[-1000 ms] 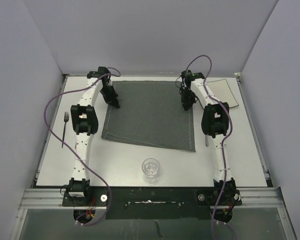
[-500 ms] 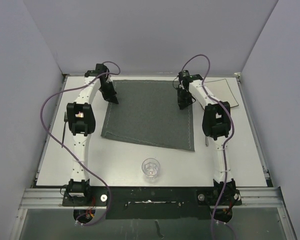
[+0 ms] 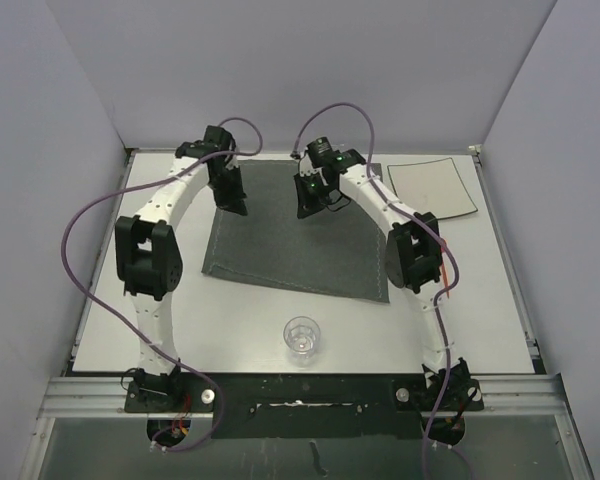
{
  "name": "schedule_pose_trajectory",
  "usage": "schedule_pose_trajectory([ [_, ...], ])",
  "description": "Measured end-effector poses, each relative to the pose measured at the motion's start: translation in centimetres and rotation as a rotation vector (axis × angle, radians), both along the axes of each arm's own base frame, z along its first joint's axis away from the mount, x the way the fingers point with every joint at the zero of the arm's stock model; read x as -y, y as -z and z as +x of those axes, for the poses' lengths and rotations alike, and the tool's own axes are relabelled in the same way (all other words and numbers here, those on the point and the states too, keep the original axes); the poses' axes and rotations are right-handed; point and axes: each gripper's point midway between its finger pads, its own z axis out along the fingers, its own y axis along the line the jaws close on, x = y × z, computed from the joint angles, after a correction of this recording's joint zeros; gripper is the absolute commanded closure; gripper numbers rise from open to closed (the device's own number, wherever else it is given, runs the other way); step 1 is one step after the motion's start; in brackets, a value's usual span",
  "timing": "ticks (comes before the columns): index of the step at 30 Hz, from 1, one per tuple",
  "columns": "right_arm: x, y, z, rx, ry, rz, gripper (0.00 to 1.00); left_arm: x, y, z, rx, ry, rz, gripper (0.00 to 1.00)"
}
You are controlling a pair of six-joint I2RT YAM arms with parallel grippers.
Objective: Set the dinner table for one person
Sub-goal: Flatten out the napkin at the center of the board.
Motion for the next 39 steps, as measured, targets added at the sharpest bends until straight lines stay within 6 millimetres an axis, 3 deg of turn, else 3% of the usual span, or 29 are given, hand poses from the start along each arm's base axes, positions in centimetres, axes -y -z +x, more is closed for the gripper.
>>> schedule_pose_trajectory([
  [4,-2.7,0.5,-2.5,-0.036,-0.088,0.02,1.0,2.5,3.8,-4.4,-0.11,0.072,0.061,1.0],
  [8,-3.8,1.8,-4.6,-0.081,-0.135,0.011,1.0,3.7,7.0,-8.3,-0.211,0.118,0.117,1.0],
  [15,-4.0,4.5,-7.4,-0.158,-0.169,-0.031,1.0,4.3,8.0,-9.5,-0.222,0.113,0.167,1.0],
  [22,-4.0,5.1,-7.9,-0.178,-0.169,-0.042,1.0,5.5,7.8,-11.3,-0.201,0.129,0.212,1.0],
  [28,-3.7,7.8,-8.5,-0.279,-0.13,-0.06,1.0,5.9,8.2,-13.0,-0.209,0.135,0.242,1.0],
  [39,-3.6,7.8,-8.5,-0.345,-0.074,-0.016,1.0,6.2,9.1,-13.9,-0.217,0.138,0.26,1.0],
])
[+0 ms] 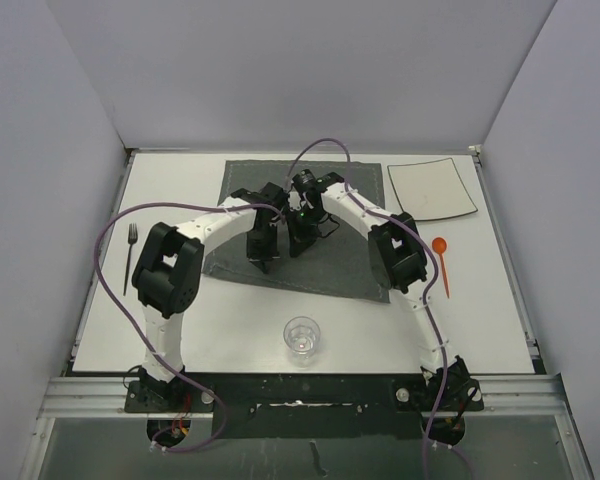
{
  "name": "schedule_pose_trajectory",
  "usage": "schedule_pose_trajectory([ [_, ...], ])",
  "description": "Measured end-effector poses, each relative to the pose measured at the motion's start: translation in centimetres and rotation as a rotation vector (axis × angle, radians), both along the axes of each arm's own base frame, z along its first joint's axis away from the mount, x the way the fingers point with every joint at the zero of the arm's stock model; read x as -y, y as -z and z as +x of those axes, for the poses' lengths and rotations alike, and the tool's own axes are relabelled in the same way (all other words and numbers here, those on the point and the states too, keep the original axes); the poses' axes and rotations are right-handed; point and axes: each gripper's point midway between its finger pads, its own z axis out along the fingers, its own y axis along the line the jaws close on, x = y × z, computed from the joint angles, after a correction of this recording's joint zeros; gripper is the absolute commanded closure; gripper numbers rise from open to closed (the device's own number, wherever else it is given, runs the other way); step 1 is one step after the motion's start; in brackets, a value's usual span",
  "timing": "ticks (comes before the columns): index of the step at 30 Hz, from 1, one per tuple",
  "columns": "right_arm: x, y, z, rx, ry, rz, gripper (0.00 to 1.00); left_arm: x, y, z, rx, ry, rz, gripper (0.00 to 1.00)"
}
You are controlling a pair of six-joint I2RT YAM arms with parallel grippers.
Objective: Set the dinner table for one person
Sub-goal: Flatten out the napkin at the center of the board.
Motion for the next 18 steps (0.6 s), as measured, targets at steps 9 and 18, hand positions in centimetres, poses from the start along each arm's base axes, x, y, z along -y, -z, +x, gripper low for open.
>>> schedule_pose_trajectory([
  [9,0.1,0.0,0.0,-0.006,0.008,-0.002,1.0,0.4,0.0,0.2,0.012,0.005,-0.008,1.0],
  [18,0.3,0.0,0.0,-0.02,0.03,-0.007,1.0,0.6,1.3,0.4,-0.008,-0.011,0.003,1.0],
])
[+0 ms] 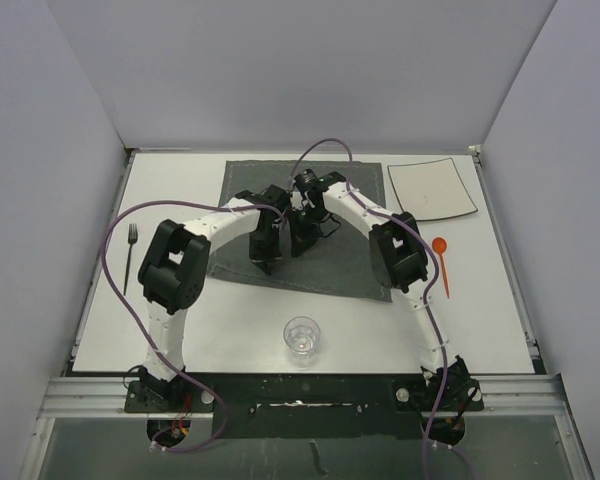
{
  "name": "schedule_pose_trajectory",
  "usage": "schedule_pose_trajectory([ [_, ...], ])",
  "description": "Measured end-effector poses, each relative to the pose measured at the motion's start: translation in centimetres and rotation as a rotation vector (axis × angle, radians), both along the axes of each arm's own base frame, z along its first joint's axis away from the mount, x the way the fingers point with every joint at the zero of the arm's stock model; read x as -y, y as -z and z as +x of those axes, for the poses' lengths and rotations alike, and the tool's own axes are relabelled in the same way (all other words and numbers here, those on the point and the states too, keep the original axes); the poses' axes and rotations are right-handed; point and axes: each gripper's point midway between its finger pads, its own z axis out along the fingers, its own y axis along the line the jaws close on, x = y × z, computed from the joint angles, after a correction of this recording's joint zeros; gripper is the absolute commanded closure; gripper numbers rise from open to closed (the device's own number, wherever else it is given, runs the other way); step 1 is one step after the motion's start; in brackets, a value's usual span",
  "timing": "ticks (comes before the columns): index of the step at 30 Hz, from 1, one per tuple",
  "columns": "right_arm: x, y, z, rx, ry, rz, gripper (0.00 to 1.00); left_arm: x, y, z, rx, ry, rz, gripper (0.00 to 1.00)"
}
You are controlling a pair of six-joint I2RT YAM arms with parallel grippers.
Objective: Set the dinner table for one person
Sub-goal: Flatten out the napkin at the center of the board.
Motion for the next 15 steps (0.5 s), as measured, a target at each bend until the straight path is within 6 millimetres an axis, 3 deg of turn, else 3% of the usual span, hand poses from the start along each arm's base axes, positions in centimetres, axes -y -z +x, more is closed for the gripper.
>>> schedule_pose_trajectory([
  [15,0.4,0.0,0.0,-0.016,0.02,-0.008,1.0,0.5,1.1,0.7,-0.009,-0.008,0.004,1.0],
])
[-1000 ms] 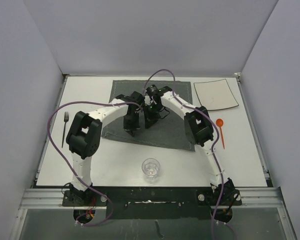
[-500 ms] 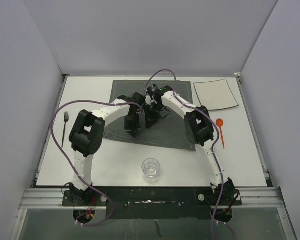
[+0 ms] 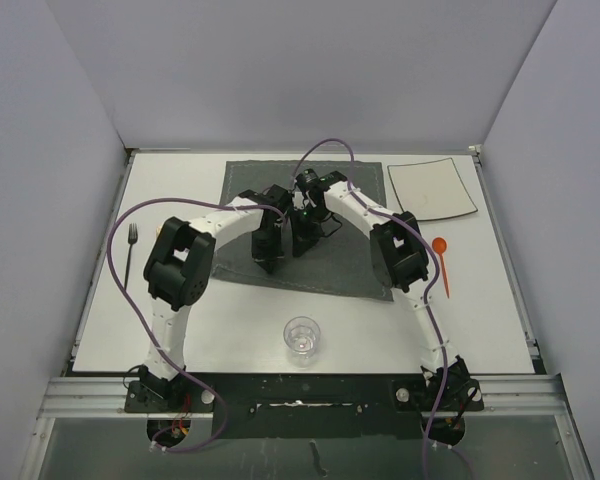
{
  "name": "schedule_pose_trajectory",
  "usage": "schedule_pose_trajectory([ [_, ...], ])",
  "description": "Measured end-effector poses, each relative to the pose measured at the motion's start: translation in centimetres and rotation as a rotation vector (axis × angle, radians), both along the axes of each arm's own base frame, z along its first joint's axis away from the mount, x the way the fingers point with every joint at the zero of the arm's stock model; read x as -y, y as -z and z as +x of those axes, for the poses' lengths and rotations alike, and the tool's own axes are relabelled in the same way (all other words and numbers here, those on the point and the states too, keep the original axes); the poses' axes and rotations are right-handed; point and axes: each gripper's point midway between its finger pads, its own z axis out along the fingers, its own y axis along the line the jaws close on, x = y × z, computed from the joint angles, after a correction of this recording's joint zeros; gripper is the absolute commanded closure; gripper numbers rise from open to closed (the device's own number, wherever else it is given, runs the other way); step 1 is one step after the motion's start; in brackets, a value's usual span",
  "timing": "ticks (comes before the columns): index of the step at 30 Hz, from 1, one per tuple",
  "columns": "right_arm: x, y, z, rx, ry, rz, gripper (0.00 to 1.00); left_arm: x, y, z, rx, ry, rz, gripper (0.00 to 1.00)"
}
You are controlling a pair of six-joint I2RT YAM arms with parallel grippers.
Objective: Set the dinner table for one person
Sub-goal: Flatten out the napkin at the center of the board.
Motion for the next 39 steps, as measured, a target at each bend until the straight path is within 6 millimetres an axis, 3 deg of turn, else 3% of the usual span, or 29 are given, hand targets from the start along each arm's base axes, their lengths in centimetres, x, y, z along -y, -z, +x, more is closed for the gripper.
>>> schedule_pose_trajectory([
  [10,0.0,0.1,0.0,-0.002,0.0,0.0,1.0,0.0,0.2,-0.3,0.015,0.006,-0.005,1.0],
  [21,-0.2,0.1,-0.2,-0.035,0.015,-0.004,1.0,-0.8,-0.1,-5.0,-0.006,0.043,0.07,1.0],
  [25,-0.3,0.1,-0.2,-0.044,0.015,-0.007,1.0,-1.2,-1.2,-7.0,-0.018,0.064,0.099,1.0],
  [34,-0.4,0.1,-0.2,-0.053,0.018,-0.009,1.0,-1.0,-5.8,-8.6,0.069,0.101,0.079,1.0],
  [39,-0.4,0.1,-0.2,-0.053,0.018,-0.01,1.0,-2.3,-5.7,-10.1,0.056,0.094,0.113,1.0],
])
